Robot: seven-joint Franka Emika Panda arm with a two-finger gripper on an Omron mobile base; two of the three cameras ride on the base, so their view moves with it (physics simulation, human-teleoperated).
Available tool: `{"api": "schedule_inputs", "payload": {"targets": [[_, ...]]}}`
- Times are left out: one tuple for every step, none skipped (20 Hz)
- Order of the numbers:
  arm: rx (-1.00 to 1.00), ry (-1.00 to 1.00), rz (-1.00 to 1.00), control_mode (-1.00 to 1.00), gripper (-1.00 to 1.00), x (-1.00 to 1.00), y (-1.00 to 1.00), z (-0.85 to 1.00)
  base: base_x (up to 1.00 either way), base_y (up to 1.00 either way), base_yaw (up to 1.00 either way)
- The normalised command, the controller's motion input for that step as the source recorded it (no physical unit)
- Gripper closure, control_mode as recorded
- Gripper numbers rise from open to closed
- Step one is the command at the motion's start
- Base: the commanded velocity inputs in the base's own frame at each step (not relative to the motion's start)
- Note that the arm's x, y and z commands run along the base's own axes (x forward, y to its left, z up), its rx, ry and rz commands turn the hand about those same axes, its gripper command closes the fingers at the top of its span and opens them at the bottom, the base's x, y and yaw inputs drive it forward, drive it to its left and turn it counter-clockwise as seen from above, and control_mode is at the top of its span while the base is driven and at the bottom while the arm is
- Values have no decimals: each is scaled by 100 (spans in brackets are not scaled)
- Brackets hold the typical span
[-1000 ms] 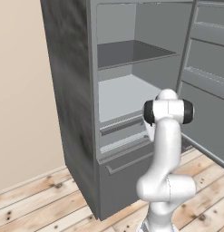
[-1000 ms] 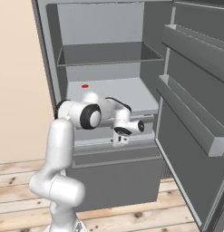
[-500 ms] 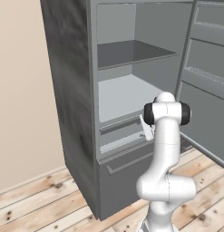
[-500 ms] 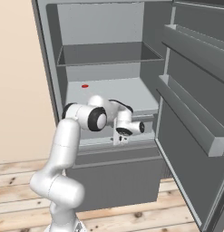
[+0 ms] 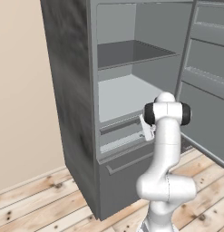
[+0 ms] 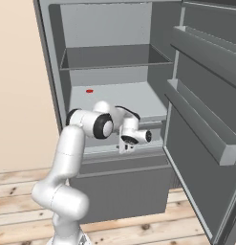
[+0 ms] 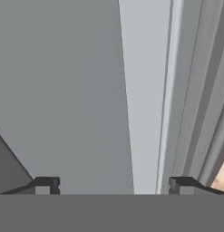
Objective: Place the potato and carrot inside the fridge drawer. Close the drawer after placing the vegetables.
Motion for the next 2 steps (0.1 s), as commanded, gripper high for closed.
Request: {"api": "schedule_inputs", "payload": {"targets": [[0, -2, 0, -100, -100, -16, 23, 0, 0, 0, 0], [0, -5, 0, -100, -100, -46, 29, 0, 0, 0, 0]]}}
